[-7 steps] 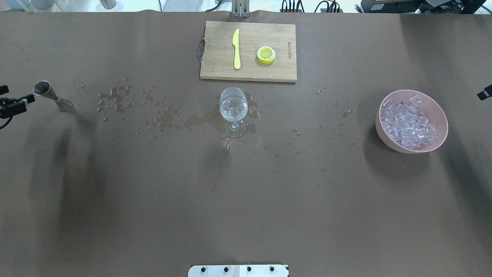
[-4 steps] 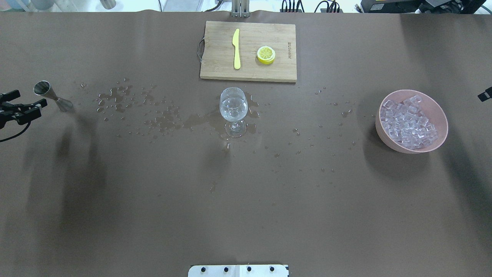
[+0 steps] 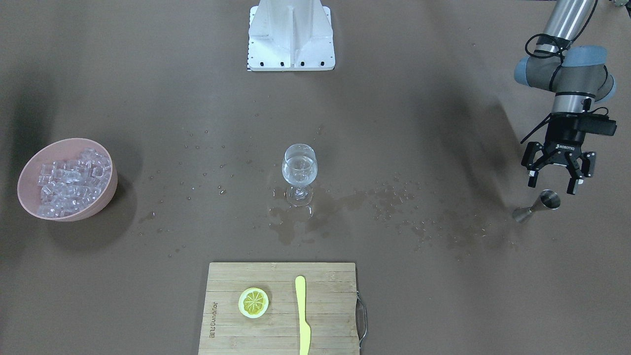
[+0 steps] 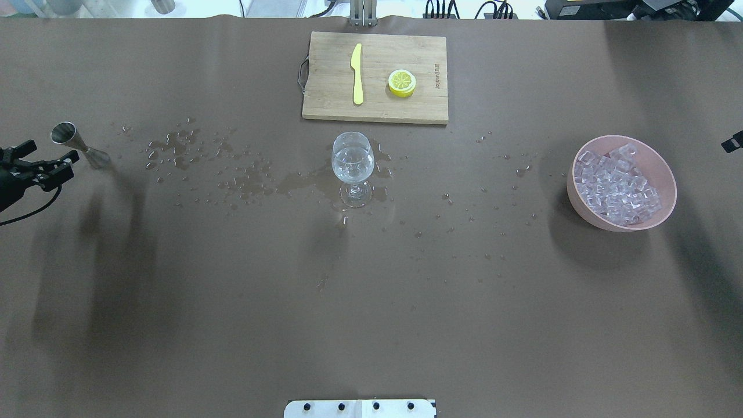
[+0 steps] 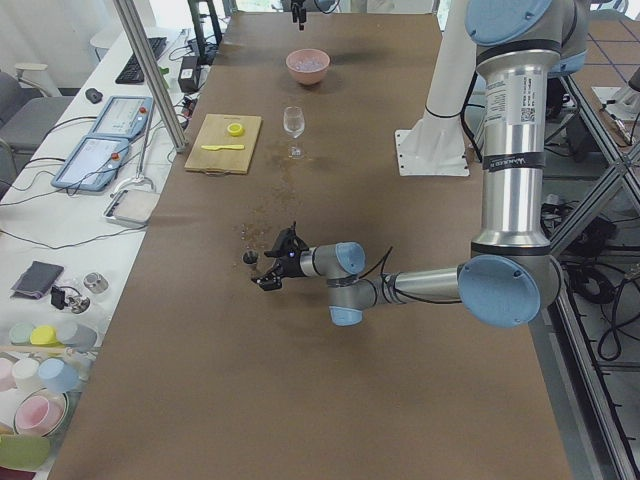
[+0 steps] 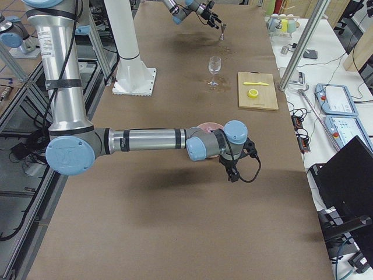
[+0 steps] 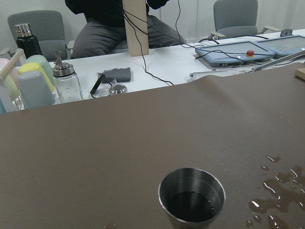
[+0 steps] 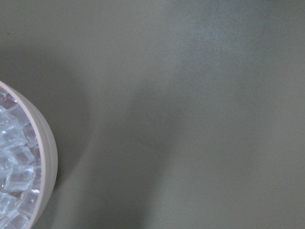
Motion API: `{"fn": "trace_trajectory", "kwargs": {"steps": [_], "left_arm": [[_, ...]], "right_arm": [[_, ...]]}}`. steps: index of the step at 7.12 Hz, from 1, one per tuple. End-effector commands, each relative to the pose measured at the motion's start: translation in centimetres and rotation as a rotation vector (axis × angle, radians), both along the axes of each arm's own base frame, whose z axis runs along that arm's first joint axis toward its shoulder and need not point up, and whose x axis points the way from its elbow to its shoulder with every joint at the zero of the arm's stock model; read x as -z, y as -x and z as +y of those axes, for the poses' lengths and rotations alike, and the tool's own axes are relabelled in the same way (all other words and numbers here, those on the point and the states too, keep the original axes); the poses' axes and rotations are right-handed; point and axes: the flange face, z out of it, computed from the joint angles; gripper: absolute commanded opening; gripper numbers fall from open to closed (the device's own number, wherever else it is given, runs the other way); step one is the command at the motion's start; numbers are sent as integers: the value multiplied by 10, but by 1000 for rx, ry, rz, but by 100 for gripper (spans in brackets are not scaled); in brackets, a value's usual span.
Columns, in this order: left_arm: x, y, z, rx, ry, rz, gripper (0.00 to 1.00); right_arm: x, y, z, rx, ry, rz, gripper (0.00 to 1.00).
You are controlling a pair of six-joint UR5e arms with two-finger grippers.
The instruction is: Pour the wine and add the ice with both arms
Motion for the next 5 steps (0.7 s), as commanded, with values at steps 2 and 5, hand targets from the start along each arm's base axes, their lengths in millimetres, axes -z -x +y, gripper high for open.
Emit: {"fn": "trace_trajectory", "kwargs": {"steps": [2,5], "left_arm": [[5,-37,-12,53,26,81,97],[-6,-48,-15,50,38,58,97]], "right_arm": [[1,0,0,1,-4,-2,100],[-3,-1,6,0,-29,-6,100]]}}
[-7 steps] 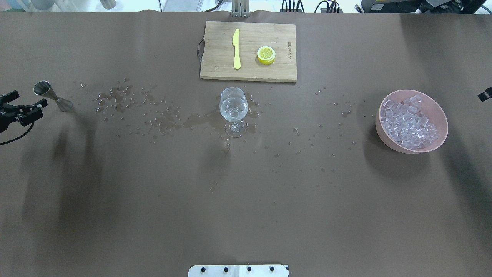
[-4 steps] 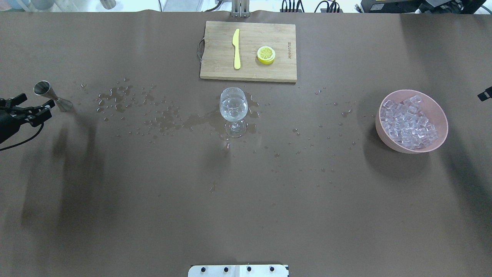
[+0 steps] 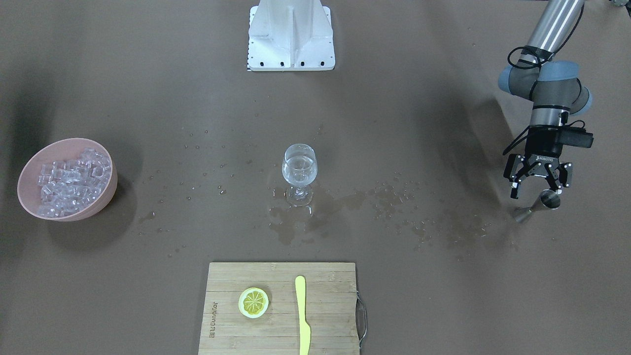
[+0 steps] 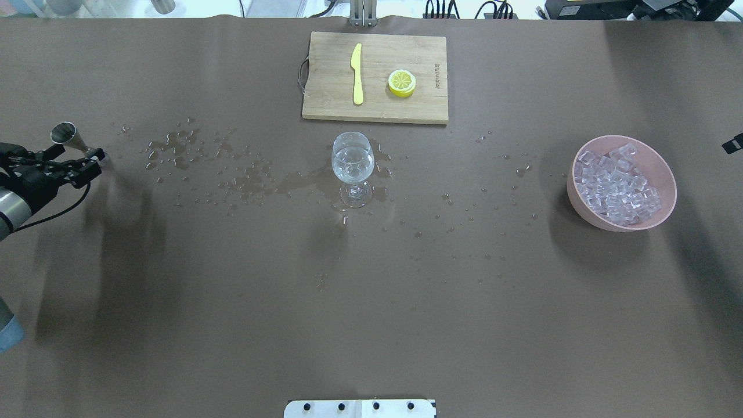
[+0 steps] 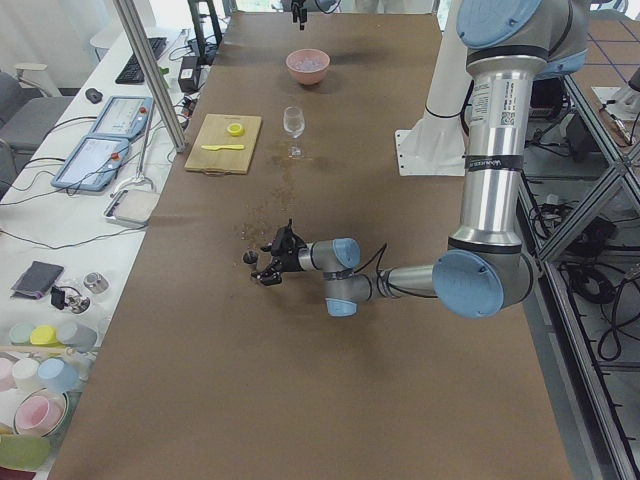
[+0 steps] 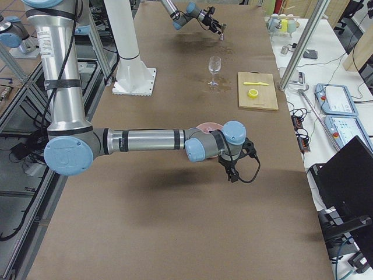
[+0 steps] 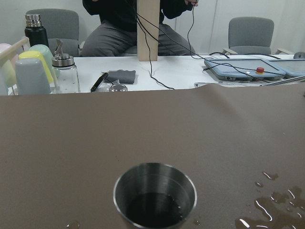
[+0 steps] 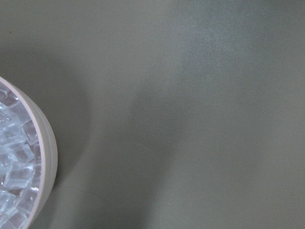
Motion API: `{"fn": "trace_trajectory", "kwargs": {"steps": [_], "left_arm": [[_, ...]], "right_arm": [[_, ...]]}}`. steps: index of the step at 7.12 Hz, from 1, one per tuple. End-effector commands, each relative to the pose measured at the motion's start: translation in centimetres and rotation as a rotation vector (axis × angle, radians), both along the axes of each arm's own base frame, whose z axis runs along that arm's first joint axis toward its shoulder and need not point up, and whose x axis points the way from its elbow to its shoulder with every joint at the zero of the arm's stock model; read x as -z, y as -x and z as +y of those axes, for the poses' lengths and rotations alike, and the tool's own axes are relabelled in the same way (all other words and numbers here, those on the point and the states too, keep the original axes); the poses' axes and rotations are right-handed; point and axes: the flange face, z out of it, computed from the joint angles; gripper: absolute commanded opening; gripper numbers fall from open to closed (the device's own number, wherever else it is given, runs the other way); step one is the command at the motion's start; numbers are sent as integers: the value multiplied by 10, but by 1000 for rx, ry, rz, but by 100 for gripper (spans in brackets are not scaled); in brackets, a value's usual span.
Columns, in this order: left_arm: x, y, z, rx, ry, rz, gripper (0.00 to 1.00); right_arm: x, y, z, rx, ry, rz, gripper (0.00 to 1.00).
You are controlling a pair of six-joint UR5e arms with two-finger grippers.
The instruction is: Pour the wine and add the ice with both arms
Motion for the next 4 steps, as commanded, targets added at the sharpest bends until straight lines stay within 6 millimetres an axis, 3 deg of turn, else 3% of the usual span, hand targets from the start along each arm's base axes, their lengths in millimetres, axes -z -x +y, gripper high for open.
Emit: {"fn": "trace_trajectory", "kwargs": {"steps": [1,4], "left_arm": [[-10,-5,-3,3,12,-20,97],[-1,-15,-14,13,0,-13,94]], "right_arm": [[-1,0,1,0,-7,-1,100],[0,0,1,0,-9,-1,100]]}}
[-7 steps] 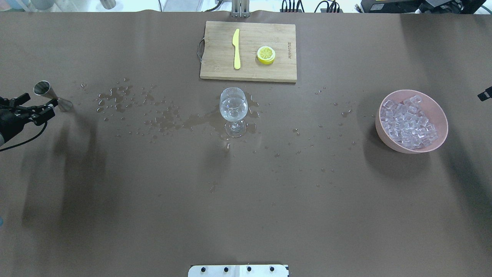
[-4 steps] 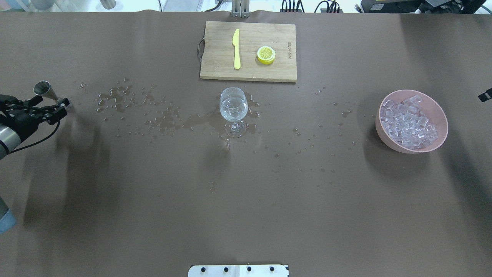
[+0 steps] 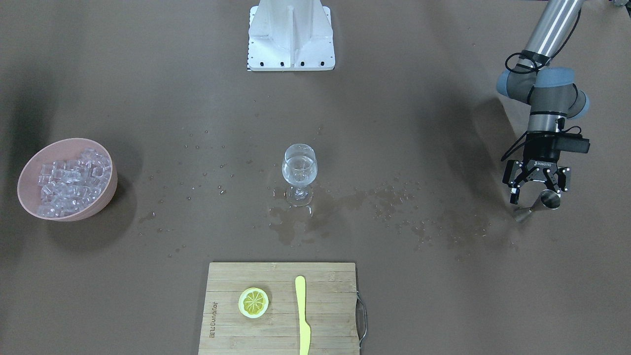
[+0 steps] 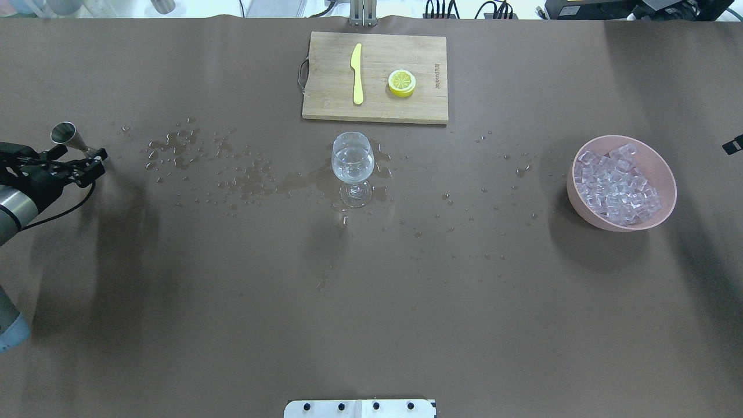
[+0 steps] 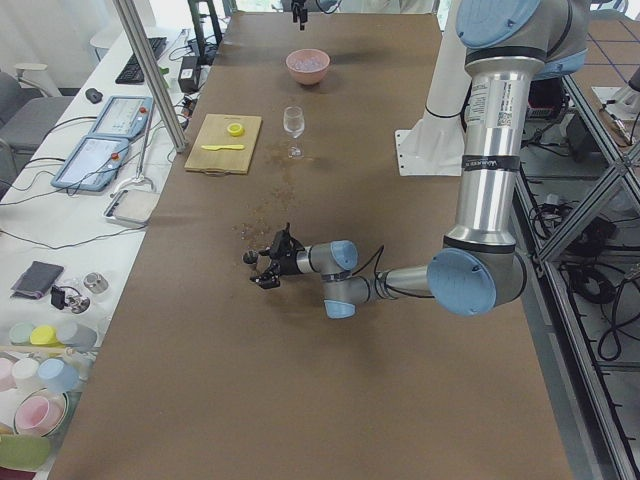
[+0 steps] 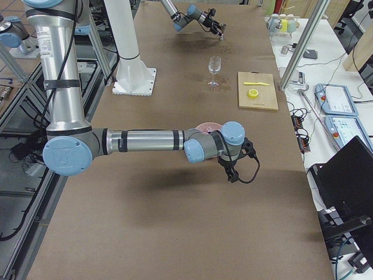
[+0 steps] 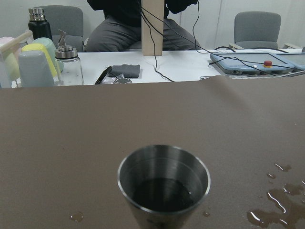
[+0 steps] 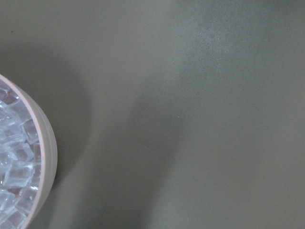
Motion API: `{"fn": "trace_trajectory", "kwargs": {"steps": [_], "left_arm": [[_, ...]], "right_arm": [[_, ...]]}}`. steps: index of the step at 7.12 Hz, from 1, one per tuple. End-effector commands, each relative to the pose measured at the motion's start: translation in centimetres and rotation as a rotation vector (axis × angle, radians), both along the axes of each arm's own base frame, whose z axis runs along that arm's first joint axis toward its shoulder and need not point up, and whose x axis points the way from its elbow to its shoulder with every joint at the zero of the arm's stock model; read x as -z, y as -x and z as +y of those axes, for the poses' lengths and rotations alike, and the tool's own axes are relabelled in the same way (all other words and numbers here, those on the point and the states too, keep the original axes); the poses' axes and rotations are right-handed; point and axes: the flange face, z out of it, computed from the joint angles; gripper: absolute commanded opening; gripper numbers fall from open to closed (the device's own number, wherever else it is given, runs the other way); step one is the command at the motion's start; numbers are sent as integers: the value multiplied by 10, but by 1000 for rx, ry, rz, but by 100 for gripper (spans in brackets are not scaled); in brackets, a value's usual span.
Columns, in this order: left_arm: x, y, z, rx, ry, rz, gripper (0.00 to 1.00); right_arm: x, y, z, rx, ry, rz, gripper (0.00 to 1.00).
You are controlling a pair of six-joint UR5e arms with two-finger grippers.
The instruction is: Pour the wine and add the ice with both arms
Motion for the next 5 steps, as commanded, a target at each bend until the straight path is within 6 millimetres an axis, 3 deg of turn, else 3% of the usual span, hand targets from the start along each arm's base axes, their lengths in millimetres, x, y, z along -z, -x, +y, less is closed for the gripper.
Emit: {"fn": "trace_trajectory", "kwargs": {"steps": [1,5], "left_arm": [[8,-12,-10,1,-9,8,93],[-5,-5,-12,39,2,-24,91]], "right_arm": [[1,0,-1,0,-2,0,100],[1,0,-1,0,-2,0,100]]}}
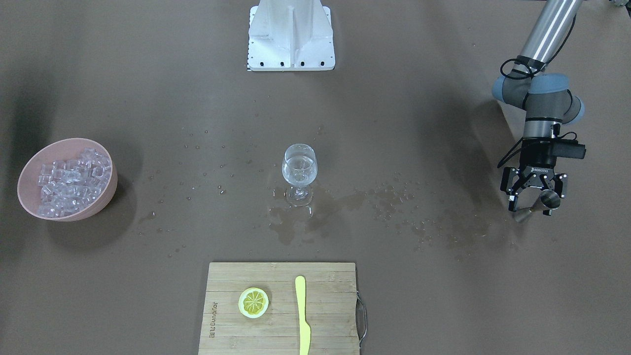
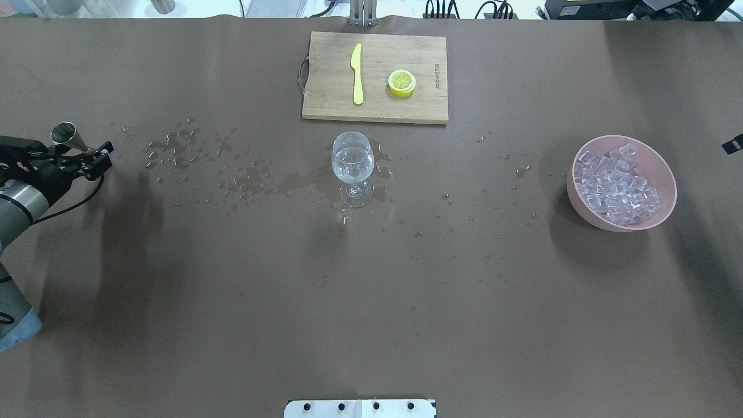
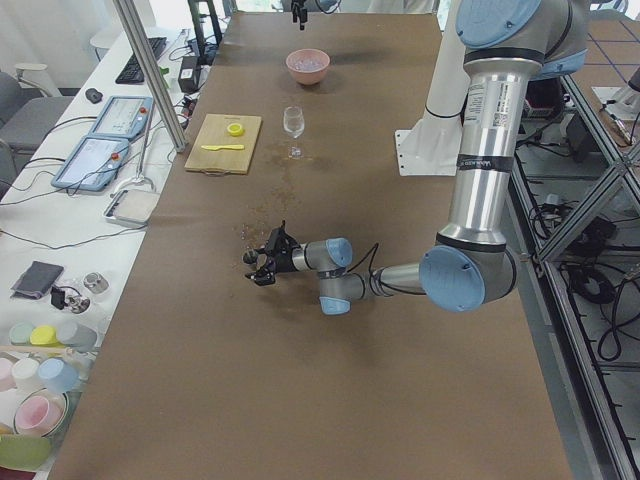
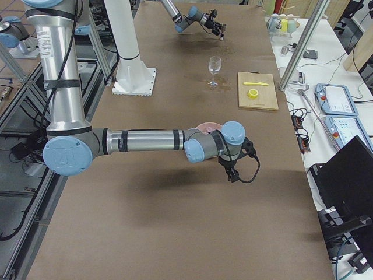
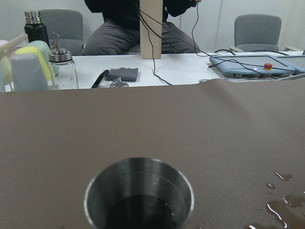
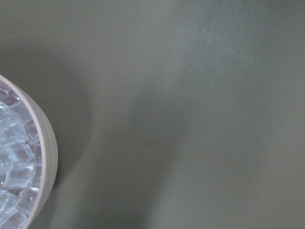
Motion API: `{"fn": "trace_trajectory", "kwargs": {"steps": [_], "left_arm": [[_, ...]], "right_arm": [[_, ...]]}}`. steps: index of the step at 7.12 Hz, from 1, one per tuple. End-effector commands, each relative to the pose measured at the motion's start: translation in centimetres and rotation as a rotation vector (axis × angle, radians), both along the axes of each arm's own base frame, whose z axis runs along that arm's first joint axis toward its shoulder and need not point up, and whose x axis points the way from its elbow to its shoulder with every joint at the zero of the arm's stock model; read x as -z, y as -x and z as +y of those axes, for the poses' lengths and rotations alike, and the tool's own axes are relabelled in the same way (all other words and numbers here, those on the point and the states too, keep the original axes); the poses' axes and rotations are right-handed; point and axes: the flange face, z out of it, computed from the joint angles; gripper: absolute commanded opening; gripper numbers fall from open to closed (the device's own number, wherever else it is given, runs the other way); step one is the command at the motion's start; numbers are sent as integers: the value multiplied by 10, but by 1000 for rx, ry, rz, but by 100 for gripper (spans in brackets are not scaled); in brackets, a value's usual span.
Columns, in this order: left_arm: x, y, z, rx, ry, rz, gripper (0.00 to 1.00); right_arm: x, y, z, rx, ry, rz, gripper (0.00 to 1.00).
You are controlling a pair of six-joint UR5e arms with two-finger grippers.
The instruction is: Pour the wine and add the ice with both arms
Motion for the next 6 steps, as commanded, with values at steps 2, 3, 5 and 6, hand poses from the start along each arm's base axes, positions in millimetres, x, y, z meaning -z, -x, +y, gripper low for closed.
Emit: {"fn": "trace_trajectory", "kwargs": {"steps": [2,3,5,6], "left_arm": [[-8,2,-1,8,7,-16,87],[-8,2,-1,8,7,-16,83],[-7,2,-1,8,6,-12,43],[-5,3,-1,10,3,-8,13]], "right_arm": [[0,0,0,0,0,0,100],[0,0,0,0,0,0,100],[2,0,1,0,-5,-1,100],[2,0,1,0,-4,-2,100]]}}
